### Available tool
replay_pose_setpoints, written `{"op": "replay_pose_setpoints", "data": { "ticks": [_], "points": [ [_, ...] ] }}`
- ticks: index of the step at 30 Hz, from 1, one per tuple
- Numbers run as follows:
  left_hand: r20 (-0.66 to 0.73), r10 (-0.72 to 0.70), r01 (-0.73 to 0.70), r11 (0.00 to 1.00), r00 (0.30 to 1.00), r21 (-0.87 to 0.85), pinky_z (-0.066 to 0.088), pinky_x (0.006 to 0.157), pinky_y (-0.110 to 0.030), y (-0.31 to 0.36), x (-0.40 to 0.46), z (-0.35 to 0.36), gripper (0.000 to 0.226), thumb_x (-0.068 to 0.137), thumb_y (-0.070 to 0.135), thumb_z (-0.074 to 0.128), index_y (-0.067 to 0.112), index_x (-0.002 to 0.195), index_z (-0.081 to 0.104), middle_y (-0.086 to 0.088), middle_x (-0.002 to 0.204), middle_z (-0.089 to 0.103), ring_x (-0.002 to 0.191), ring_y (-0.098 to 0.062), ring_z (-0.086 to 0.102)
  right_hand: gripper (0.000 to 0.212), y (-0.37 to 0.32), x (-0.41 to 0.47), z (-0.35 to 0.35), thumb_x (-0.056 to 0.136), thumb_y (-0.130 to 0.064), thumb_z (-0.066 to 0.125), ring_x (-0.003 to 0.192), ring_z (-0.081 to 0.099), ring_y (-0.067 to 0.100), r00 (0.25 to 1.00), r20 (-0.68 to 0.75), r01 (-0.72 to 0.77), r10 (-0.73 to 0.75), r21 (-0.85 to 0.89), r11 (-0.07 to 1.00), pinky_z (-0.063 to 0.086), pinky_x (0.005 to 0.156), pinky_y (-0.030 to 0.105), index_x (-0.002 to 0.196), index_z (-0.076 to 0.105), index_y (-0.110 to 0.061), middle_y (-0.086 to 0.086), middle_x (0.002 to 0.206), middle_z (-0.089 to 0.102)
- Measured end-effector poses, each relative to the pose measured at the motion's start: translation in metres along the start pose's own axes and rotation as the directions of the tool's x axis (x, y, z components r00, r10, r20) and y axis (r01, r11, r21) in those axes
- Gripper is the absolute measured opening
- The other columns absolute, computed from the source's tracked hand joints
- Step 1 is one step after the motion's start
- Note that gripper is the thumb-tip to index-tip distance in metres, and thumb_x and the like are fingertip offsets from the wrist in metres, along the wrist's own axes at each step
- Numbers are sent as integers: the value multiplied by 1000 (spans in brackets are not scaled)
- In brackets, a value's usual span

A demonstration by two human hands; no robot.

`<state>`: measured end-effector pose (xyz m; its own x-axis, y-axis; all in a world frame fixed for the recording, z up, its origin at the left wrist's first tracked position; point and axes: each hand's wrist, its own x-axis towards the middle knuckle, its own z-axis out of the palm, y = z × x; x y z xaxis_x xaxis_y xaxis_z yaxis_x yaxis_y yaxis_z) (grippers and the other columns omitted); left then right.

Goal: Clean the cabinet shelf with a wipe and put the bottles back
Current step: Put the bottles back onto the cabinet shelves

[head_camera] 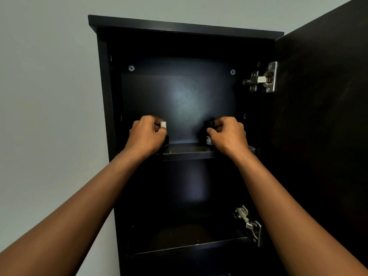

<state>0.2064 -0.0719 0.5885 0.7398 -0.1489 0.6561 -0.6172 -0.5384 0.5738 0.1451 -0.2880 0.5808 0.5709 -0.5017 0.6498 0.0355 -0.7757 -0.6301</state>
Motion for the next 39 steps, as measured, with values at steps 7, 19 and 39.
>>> {"op": "replay_pose_setpoints", "data": {
  "ticks": [7, 19, 39],
  "points": [
    [-12, -7, 7, 1000, 1000, 1, 57, 79, -35, -6, -1, 0, 23, 96, 22, 67, 20, 118, 75, 2, 86, 76, 84, -16, 71, 32, -2, -6, -2, 91, -33, 76, 106, 70, 29, 1000, -1, -9, 9, -14, 1000, 54, 89, 33, 117, 72, -15, 8, 106, 76],
    [-178, 129, -115, 990, 975, 86, 56, 103, -47, 3, -31, -15, 48, 94, 32, 70, 16, 139, 64, -5, 127, 74, 117, -27, 70, 39, -3, -28, -8, 88, -35, 74, 102, 71, 22, 990, -131, 53, -54, -13, 999, 55, 91, 35, 124, 67, -20, -1, 106, 75],
    [-63, 337, -333, 854, 940, -399, 54, 69, -24, -54, -254, 94, 7, 90, 26, 68, 26, 93, 75, 17, 95, 67, 82, -10, 69, 17, 95, -256, 44, 95, -28, 66, 77, 67, 14, 939, -267, 247, -215, 91, 965, 54, 68, 33, 87, 75, -16, -8, 87, 67]
  ]
}}
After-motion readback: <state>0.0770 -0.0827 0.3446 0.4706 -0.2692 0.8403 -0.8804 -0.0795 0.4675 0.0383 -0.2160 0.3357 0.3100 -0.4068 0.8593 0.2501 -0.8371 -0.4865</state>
